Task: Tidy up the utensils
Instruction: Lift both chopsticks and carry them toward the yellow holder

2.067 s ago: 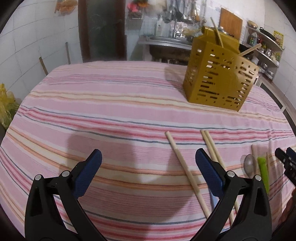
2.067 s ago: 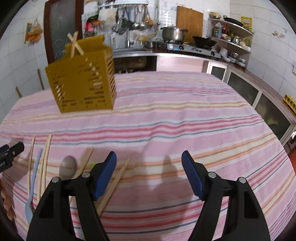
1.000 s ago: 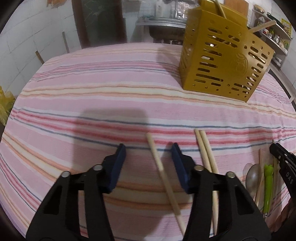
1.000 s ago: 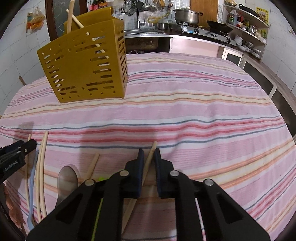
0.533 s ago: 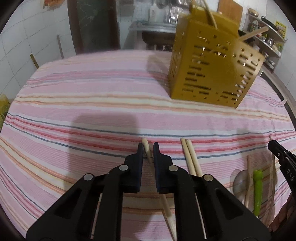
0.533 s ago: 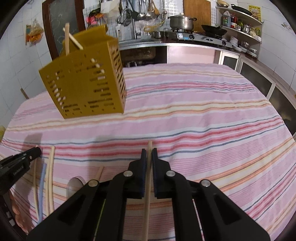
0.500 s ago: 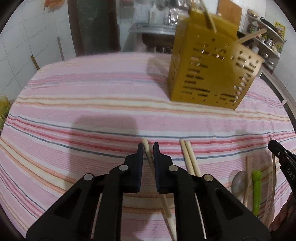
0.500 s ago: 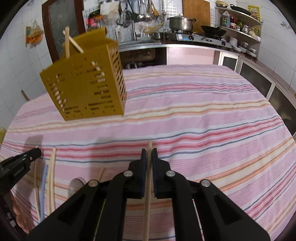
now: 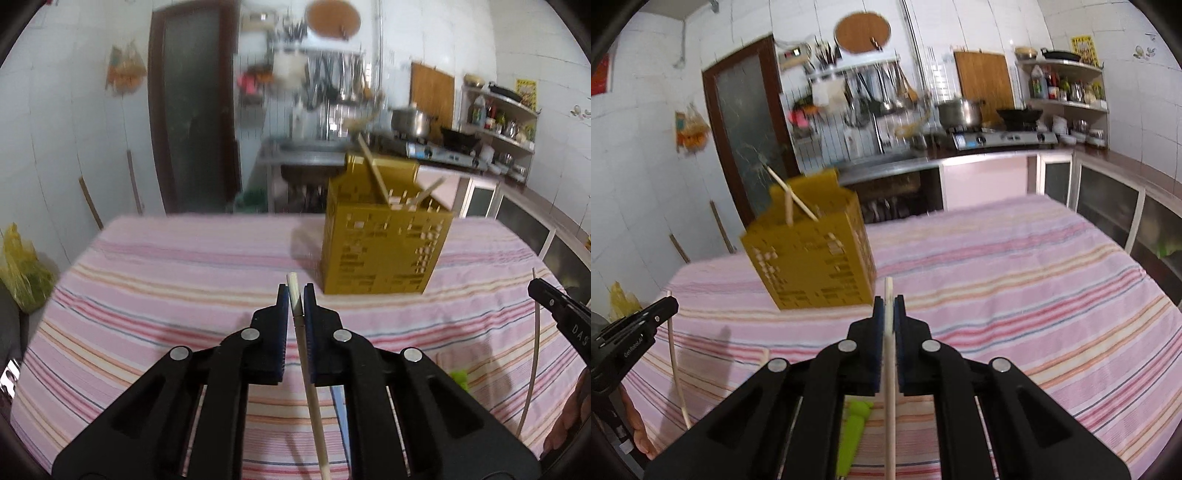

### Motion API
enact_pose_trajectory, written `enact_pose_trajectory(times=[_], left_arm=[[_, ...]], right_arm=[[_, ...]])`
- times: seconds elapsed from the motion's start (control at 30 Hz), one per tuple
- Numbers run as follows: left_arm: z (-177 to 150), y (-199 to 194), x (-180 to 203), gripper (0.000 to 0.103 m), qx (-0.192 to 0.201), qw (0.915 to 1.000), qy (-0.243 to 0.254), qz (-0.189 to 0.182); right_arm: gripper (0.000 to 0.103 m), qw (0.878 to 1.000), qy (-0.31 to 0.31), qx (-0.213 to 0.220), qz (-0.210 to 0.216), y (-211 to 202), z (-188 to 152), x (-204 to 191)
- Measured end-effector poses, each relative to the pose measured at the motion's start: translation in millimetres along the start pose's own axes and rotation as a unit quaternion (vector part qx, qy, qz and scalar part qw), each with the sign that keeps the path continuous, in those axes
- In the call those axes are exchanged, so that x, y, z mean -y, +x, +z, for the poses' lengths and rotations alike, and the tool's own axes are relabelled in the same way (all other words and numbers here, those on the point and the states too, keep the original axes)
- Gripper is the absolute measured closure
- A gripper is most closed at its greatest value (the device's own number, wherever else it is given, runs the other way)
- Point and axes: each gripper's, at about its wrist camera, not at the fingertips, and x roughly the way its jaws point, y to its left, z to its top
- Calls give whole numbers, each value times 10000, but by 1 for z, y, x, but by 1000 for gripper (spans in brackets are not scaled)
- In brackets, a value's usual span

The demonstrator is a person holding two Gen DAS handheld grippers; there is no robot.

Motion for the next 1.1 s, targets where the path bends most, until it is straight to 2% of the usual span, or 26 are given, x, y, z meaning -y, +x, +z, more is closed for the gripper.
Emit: enact_pose_trajectory(times=[0.23,0.5,0.77,1.1], left_arm=[[0,-37,-4,96,507,9987,39,26],[-6,-60,-8,97,838,9964,42,68],[-4,-78,-12,98,1077,9942,-24,51],[0,-82,-22,98,1158,9931,-148,64]], right_arm=[[97,9989,-83,458,58,-28,2,-4],[97,9957,-305,871,6,-58,-2,-15],[97,9924,-416,1162,3,-82,1,-23],[97,9909,-475,1255,-2,-87,4,-29]])
